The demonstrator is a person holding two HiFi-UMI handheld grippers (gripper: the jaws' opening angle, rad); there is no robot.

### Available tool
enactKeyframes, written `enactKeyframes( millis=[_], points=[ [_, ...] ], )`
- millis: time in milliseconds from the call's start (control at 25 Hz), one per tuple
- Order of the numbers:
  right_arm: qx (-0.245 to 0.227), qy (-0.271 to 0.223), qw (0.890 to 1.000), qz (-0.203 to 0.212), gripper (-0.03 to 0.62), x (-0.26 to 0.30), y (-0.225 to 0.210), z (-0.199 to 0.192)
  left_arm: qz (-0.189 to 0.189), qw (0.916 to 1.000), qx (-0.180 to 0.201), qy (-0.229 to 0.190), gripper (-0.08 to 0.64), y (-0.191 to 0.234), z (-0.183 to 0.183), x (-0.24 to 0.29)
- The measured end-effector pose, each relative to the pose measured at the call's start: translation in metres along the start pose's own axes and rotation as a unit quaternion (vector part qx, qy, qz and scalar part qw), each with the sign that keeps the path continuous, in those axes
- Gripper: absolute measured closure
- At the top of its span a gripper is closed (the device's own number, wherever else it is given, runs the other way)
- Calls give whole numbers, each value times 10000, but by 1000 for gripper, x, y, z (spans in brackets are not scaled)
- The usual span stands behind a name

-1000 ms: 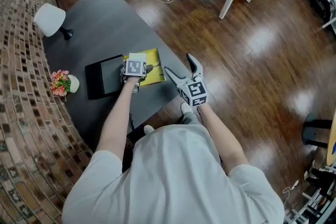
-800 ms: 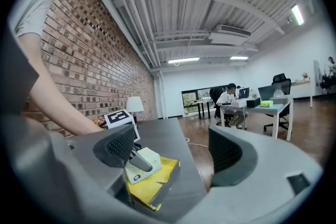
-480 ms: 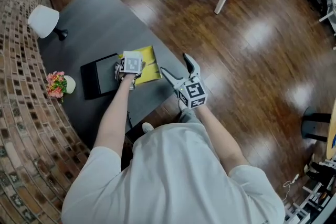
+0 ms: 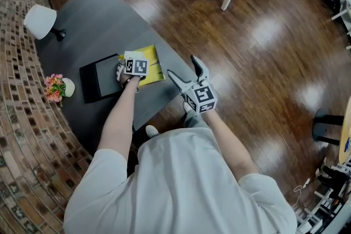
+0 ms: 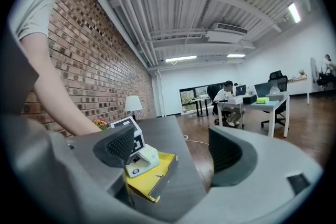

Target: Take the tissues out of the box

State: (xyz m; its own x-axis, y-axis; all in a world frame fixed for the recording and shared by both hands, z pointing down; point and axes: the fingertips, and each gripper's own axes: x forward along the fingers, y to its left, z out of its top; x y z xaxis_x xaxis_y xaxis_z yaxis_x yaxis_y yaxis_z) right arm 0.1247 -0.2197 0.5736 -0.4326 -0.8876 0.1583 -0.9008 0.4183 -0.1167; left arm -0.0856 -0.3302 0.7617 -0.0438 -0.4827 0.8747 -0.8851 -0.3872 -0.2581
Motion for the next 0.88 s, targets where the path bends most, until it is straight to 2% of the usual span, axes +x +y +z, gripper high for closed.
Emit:
enactKeyframes(
  millis=[200, 520, 720, 880],
  points=[
    [-13, 22, 10000, 8, 153, -4, -4, 1, 165, 9997, 143, -52, 194, -1, 3, -7],
    [51, 45, 9999, 92, 153, -5, 0, 1, -294, 9986, -37, -447, 229, -3, 10, -25],
    [-166, 42, 9995, 256, 153, -1, 15, 6, -312, 9947, -151, -970, 229, 2, 19, -46],
    [-162, 33, 9993, 349, 153, 2, 26, 6, -474, 9856, -170, -1614, 229, 4, 29, -73]
  ],
)
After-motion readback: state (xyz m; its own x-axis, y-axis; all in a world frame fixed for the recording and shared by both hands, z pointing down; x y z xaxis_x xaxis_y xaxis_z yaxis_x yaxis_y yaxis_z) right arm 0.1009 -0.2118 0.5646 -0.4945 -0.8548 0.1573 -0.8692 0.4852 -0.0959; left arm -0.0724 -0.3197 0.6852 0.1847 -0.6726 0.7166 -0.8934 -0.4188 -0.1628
